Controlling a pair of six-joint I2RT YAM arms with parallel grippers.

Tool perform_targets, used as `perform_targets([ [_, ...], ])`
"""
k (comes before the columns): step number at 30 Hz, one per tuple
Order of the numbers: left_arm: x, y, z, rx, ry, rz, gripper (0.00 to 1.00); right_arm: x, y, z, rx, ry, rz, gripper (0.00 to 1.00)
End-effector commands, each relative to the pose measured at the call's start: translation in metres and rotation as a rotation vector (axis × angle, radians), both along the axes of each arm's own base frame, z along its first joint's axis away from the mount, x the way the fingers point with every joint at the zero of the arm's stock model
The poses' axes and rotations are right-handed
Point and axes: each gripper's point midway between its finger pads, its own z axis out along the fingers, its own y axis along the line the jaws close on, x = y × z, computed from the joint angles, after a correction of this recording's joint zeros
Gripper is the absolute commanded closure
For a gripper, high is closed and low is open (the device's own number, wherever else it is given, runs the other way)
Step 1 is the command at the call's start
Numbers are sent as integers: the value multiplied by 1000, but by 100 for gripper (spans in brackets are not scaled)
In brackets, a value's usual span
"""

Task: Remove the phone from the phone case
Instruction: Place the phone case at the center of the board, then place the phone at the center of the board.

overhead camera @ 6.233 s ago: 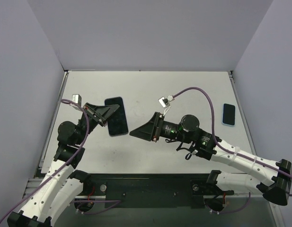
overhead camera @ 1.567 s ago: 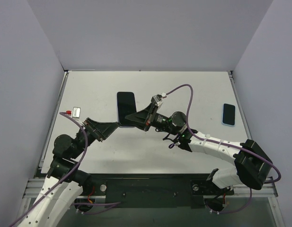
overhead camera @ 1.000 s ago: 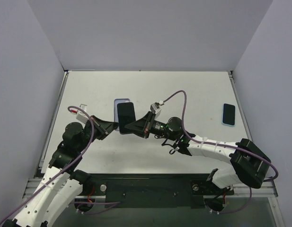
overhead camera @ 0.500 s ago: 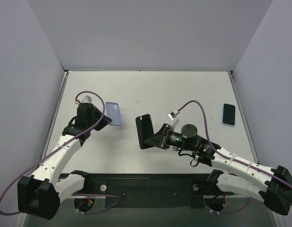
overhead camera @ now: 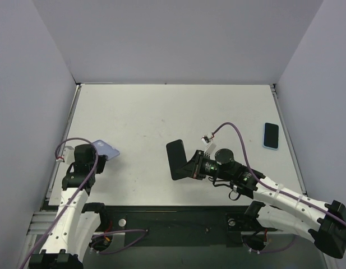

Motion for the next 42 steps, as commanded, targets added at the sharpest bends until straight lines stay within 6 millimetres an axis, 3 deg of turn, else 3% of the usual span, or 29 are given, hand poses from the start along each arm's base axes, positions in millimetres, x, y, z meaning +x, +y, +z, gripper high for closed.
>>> perform_targets([
  [1, -10, 31, -2, -26, 20, 272, 100, 7, 9, 31, 82, -81, 9, 100],
  [7, -16, 41, -16, -28, 36, 361, 100, 9, 9, 33, 95, -84, -2, 100],
  [10, -21, 42, -20, -22, 58, 371, 86, 10, 10, 33, 94, -83, -1, 100],
  [11, -23, 42, -21, -22, 67, 372, 66, 10, 11, 32, 94, -82, 1, 100],
  [12, -25, 41, -21, -34, 70, 373, 53, 10, 12, 32, 94, -79, 5, 100],
  [13, -29, 40, -22, -37, 92, 374, 31, 10, 13, 33, 98, -80, 6, 100],
  [15, -36, 32, -22, -69, 124, 352, 18, 10, 15, 33, 98, -77, 14, 100],
  [19, -45, 21, -13, -123, 130, 315, 16, 11, 19, 30, 83, -70, 25, 100],
  [21, -38, 14, -2, -84, 112, 214, 15, 13, 20, 28, 69, -74, 29, 100],
  [23, -14, -14, 17, -95, 12, 1, 14, 14, 20, 25, 55, -72, 30, 100],
  [24, 7, -25, 34, -94, -106, -79, 14, 14, 21, 22, 49, -68, 32, 100],
  [26, 19, -57, 46, -120, -177, -267, 14, 17, 22, 20, 42, -67, 28, 100],
  [28, 20, -83, 49, -107, -183, -412, 14, 18, 25, 15, 35, -60, 33, 100],
  [32, 17, -103, 65, 42, -228, -526, 13, 24, 26, -2, 6, -26, 19, 100],
  [37, 17, -124, 86, 77, -293, -647, 13, 43, -4, -39, -82, 51, -103, 100],
  [39, 21, -131, 98, 103, -304, -704, 13, 40, -19, -57, -183, 60, -111, 100],
  [42, 32, -134, 117, 172, -326, -748, 13, 22, -41, -90, -307, 108, -89, 100],
])
